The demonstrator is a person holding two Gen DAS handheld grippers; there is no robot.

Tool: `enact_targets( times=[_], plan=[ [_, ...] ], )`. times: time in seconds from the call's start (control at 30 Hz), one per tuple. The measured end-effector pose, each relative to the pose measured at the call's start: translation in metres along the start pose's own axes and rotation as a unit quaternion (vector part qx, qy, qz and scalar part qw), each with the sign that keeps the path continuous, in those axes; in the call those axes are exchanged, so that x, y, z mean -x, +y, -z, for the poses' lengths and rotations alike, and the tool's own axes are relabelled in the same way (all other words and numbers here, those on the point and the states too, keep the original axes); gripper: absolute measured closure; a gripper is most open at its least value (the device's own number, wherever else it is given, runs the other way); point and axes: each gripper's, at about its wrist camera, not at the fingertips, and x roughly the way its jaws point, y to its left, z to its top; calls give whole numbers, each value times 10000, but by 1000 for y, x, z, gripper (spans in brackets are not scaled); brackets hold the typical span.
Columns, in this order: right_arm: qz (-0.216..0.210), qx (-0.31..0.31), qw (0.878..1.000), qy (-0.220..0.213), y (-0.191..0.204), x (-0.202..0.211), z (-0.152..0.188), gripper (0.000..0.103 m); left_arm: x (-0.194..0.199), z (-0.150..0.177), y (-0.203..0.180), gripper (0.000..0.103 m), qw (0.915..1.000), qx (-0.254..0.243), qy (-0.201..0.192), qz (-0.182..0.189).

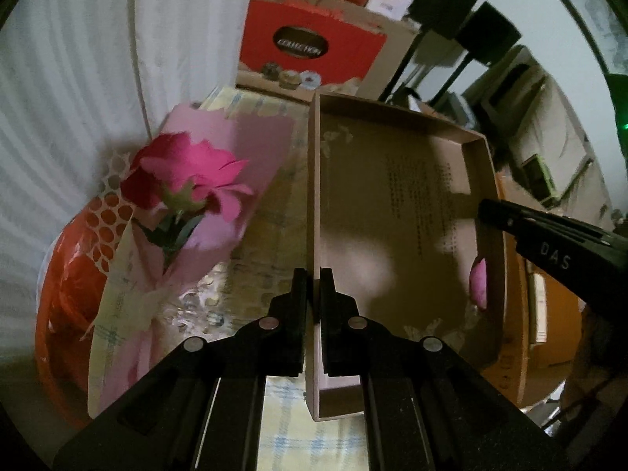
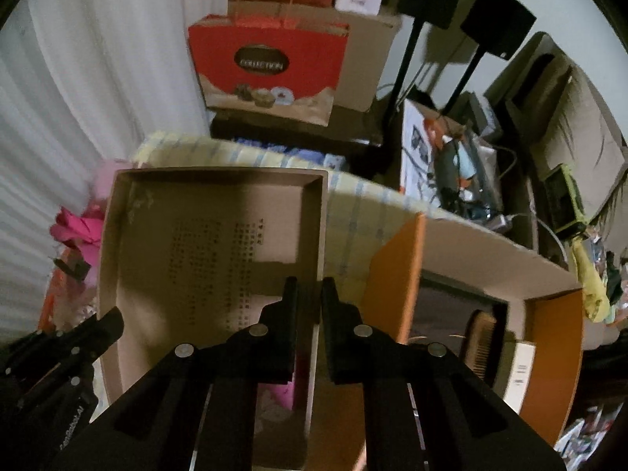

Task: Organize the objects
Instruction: 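Lift the brown box with both tools and carry it over the orange box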

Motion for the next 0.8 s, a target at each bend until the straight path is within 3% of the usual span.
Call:
enact_targets(
  times=[0.3, 0.53, 0.8],
  plan=[
    [-97, -150, 9996, -211, -28, 45, 2, 93, 35, -10, -27, 97, 9994, -194, -255, 94],
    [-306, -332, 9987, -228, -40, 60, 3, 93, 52, -23, -39, 97, 9991, -377, -198, -11],
    [-283, -353, 9986, -281, -55, 81, -1, 93, 62, -27, -62, 96, 9983, -541, -47, 189]
  ],
)
